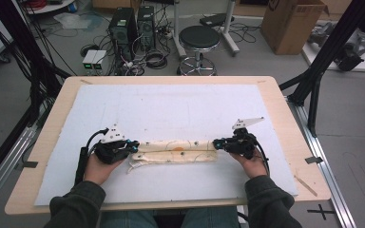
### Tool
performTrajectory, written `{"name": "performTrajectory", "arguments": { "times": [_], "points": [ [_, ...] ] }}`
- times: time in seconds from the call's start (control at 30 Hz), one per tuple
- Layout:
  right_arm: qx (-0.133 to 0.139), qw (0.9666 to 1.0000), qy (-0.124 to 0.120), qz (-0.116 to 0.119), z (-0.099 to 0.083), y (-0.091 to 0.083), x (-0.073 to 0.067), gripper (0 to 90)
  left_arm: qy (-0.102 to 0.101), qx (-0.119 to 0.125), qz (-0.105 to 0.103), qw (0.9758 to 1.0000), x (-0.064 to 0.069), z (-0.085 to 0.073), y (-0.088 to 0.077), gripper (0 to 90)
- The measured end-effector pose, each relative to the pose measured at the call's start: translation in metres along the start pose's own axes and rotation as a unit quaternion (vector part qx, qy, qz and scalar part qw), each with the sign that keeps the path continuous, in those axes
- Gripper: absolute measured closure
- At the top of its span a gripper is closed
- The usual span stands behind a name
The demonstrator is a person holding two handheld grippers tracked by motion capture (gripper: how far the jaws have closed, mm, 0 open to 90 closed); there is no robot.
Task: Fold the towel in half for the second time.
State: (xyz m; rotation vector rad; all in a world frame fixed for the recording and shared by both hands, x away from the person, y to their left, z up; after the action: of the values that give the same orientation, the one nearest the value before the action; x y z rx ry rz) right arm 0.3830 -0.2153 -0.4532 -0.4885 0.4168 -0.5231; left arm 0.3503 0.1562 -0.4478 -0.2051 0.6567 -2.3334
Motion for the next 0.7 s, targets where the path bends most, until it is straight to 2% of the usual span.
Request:
{"name": "performTrajectory", "arguments": {
  "times": [0.2,0.37,0.53,0.7],
  "points": [
    [-0.005,1.0,-0.005,0.002,-0.009,-0.002,-0.005,83.0,0.023,-0.014,-0.001,0.9997,0.007,-0.001,0.0,83.6],
    [-0.004,0.9999,-0.012,0.001,-0.012,-0.004,-0.008,82.9,0.029,-0.016,0.001,0.9995,0.012,-0.004,-0.001,83.3],
    [-0.008,0.9998,-0.016,0.005,-0.014,-0.005,-0.012,82.6,0.019,-0.021,-0.001,0.9996,0.014,-0.016,-0.001,83.3],
    [-0.016,0.9995,-0.025,0.005,-0.018,-0.004,-0.015,82.4,0.023,-0.026,-0.007,0.9994,0.017,-0.019,-0.003,82.1]
  ]
}}
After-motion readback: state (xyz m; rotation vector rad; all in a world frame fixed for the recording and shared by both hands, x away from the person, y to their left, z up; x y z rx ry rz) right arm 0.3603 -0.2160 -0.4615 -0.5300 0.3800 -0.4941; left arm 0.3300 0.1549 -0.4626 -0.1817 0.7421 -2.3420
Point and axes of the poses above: each handheld gripper's, and its own axes: y roughly forward along the jaws, z roughly out of its top, x roughly to its right, the point moved 5 cm from there along y, roughly forward along the jaws, and after that the axes turned 4 degrees about x, right-handed, at the moved point
